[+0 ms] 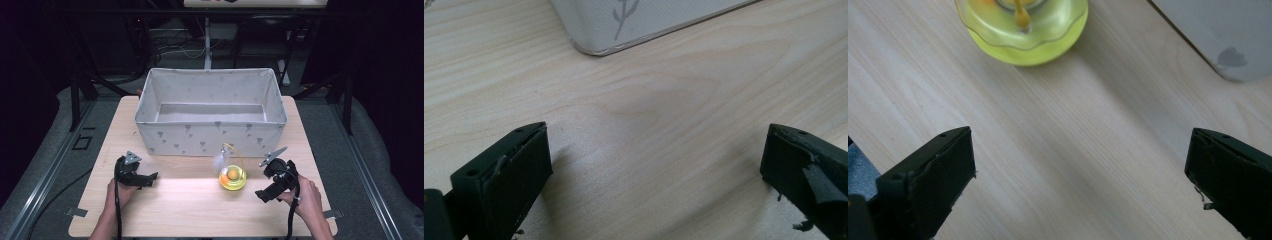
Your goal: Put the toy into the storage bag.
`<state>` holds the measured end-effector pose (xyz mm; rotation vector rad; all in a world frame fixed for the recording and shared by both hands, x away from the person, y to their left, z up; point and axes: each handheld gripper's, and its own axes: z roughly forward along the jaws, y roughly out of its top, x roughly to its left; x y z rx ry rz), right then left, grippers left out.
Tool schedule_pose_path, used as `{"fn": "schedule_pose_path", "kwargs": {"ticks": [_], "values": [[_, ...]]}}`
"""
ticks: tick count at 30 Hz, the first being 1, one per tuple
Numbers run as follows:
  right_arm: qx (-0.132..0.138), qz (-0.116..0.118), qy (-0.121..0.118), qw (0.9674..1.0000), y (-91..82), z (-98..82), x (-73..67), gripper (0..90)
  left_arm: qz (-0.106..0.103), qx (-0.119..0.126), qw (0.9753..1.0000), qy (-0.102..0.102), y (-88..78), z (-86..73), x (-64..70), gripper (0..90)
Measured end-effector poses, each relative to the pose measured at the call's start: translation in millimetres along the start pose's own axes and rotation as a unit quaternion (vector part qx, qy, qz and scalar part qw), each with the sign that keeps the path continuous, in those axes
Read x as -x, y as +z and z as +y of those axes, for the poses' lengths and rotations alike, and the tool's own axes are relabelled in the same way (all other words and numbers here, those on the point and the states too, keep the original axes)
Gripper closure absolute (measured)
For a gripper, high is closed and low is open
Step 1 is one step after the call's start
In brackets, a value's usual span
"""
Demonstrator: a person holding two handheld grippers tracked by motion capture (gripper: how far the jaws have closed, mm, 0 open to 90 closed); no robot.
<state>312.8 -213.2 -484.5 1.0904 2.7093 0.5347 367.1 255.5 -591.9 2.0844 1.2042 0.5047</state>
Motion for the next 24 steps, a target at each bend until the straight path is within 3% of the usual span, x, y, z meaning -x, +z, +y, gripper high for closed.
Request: {"fn": "schedule_pose_path", "kwargs": {"ticks": [5,16,24], "values": [[-0.005,0.005,-0.028,0.9996,-4.6,17.1,-5.8,0.0,0.0,0.0,1.0,0.0,0.0,0.0,0.0,0.0],[0.0,0.018,-0.061,0.998,-16.5,48.9,-14.2,0.0,0.0,0.0,1.0,0.0,0.0,0.0,0.0,0.0],[-0.019,0.023,-0.084,0.996,-16.8,67.2,-19.0,1.4,0.0,0.0,1.0,0.0,0.0,0.0,0.0,0.0]]}}
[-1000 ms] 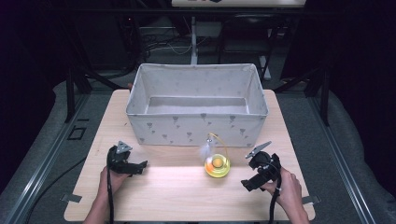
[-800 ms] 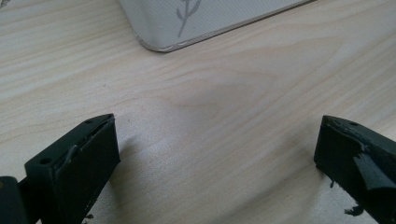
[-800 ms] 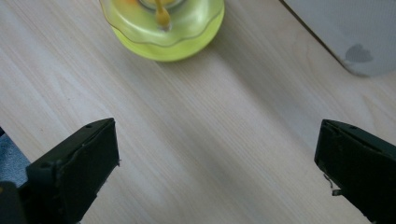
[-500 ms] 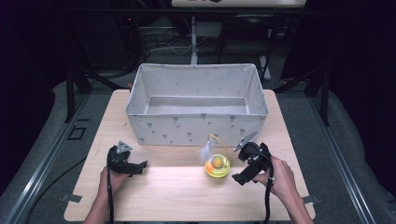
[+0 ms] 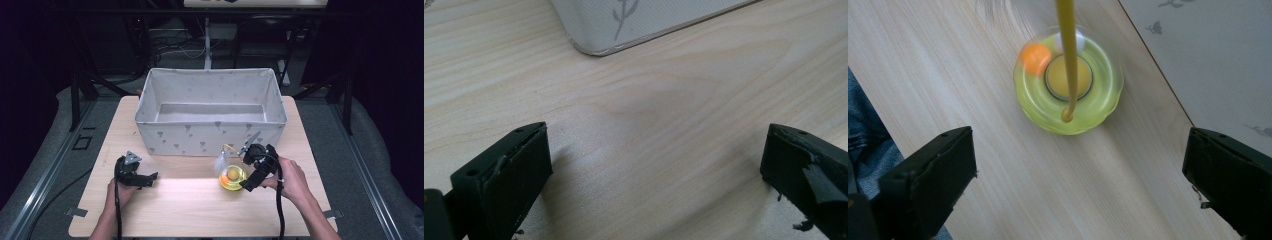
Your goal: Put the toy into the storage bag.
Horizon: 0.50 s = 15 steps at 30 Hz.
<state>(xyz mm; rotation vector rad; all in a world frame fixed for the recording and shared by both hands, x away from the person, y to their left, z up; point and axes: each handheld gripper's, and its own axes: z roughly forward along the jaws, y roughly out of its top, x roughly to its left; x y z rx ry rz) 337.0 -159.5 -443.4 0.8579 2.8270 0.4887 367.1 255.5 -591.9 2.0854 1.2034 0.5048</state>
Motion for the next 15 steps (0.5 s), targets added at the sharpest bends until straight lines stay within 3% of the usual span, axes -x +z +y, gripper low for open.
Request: {"fn": "schedule_pose_path", "kwargs": {"ticks": [10,15], "values": [[0.0,-0.004,-0.031,0.9995,-11.2,18.5,-4.1,38.8,0.0,0.0,1.0,0.0,0.0,0.0,0.0,0.0],[-0.016,-0.008,-0.045,0.9988,-13.7,25.2,-5.3,56.7,0.0,0.0,1.0,0.0,0.0,0.0,0.0,0.0]]}}
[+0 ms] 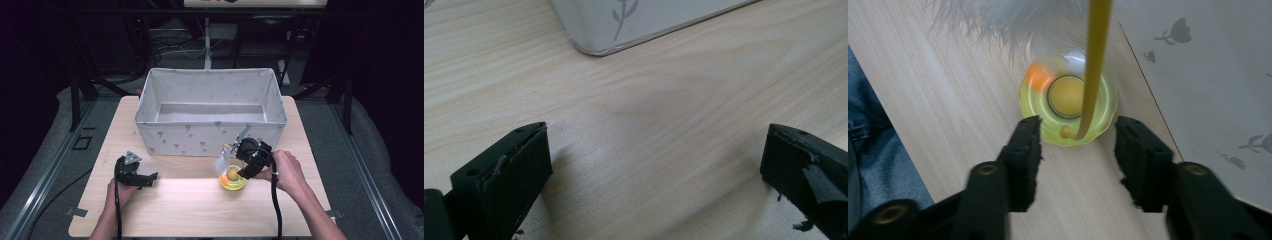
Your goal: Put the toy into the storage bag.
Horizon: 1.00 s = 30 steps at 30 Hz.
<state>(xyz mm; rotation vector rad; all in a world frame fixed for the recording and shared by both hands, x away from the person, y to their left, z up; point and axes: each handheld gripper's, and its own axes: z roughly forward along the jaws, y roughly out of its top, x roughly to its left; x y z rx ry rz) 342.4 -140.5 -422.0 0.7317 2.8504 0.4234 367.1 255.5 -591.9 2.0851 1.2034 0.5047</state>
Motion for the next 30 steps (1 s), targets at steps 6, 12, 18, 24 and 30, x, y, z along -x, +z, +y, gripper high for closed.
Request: {"fn": "schedule_pose_path", "kwargs": {"ticks": [6,12,18,24,30], "values": [[-0.011,0.002,-0.01,0.9999,0.4,6.1,0.3,69.5,0.0,0.0,1.0,0.0,0.0,0.0,0.0,0.0],[-0.026,-0.003,-0.018,0.9995,2.0,10.9,1.5,80.7,0.0,0.0,1.0,0.0,0.0,0.0,0.0,0.0],[-0.027,-0.001,-0.022,0.9994,3.1,13.4,1.2,87.9,0.0,0.0,1.0,0.0,0.0,0.0,0.0,0.0],[-0.027,0.0,-0.023,0.9994,2.8,18.0,0.7,88.2,0.0,0.0,1.0,0.0,0.0,0.0,0.0,0.0],[-0.029,-0.003,-0.024,0.9993,-0.7,22.0,0.7,88.3,0.0,0.0,1.0,0.0,0.0,0.0,0.0,0.0]]}}
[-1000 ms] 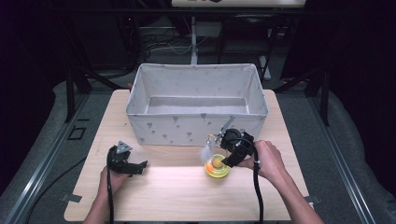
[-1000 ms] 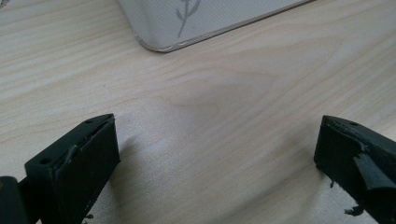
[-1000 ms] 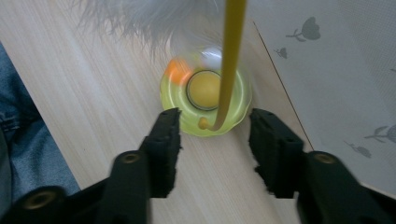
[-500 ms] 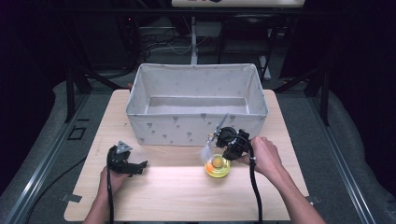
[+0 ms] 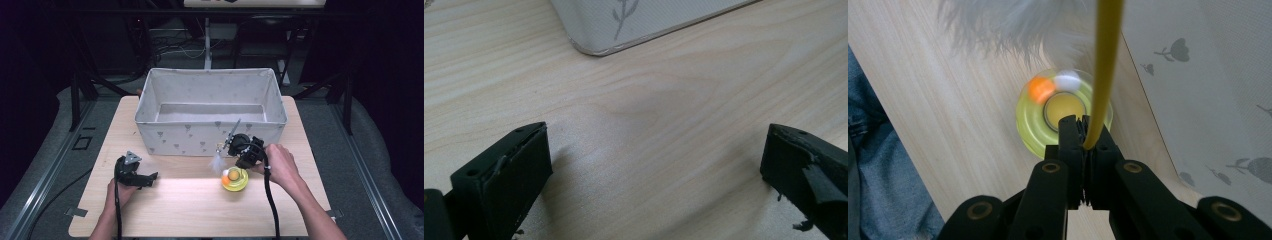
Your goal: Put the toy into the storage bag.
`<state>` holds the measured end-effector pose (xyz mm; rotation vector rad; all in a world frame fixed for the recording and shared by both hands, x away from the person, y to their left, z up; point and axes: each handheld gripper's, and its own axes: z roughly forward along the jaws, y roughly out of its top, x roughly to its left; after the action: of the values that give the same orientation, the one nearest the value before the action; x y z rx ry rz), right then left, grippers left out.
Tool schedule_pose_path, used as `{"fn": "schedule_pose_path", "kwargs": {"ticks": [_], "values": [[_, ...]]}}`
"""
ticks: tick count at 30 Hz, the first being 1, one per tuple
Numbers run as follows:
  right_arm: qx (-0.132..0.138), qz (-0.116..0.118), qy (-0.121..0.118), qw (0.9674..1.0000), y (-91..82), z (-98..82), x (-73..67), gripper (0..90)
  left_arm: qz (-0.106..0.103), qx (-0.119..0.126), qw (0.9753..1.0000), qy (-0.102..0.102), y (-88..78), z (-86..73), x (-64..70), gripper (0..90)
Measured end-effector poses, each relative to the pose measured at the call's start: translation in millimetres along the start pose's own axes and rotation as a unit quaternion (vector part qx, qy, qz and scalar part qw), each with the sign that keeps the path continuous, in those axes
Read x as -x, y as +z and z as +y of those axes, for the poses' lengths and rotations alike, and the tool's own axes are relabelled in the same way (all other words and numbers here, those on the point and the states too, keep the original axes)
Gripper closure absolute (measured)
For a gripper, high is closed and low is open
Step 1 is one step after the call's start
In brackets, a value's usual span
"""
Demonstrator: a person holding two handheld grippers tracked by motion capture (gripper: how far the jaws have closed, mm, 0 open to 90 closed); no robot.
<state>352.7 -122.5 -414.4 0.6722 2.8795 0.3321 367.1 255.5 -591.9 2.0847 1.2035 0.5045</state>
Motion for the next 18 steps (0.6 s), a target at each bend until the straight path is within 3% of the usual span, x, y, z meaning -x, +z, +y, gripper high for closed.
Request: {"fn": "schedule_pose_path", "kwargs": {"ticks": [9,18], "values": [[0.014,0.001,0.006,0.9999,-14.8,-1.0,3.0,88.3,0.0,0.0,1.0,0.0,0.0,0.0,0.0,0.0],[0.01,-0.008,0.008,0.9999,-26.8,-0.3,7.1,88.3,0.0,0.0,1.0,0.0,0.0,0.0,0.0,0.0]]}}
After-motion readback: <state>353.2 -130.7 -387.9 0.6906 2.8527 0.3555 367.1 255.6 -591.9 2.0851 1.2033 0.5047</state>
